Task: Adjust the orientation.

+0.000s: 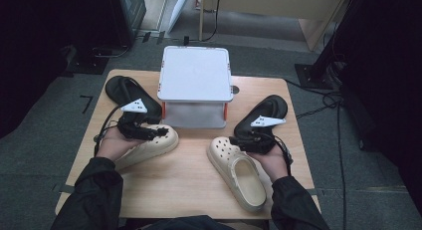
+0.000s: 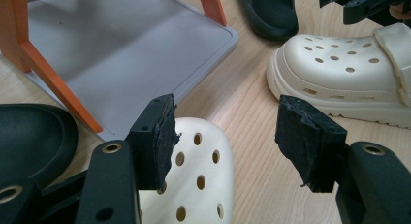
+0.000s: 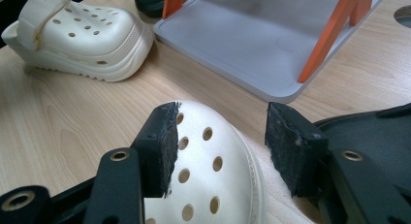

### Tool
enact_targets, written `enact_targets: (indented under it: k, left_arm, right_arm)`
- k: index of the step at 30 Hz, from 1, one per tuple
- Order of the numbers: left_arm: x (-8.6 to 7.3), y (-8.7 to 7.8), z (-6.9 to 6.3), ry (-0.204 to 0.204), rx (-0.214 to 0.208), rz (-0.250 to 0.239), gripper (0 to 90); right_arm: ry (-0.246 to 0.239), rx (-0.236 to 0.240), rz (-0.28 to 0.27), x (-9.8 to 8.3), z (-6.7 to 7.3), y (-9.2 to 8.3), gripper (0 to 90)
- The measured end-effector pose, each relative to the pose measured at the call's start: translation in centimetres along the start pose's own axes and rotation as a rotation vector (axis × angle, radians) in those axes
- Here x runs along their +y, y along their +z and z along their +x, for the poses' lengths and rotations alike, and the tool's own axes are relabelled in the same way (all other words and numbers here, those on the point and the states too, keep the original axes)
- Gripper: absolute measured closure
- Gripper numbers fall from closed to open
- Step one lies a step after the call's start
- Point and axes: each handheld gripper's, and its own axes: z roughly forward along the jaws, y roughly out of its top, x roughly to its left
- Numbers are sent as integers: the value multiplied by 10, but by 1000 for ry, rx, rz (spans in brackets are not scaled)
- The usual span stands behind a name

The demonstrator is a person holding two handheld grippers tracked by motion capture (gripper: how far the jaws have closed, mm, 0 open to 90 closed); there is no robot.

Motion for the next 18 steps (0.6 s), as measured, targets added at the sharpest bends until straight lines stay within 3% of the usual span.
enact_targets:
  k: [9,18]
  left_arm:
    - [-1,-3,2,-3,1,6,402]
    - [-10,-18,2,-17,20,-4,411]
  right_arm:
    - [3,7,1,0,-1,0,465]
    - [-4,35,3,8,0,8,467]
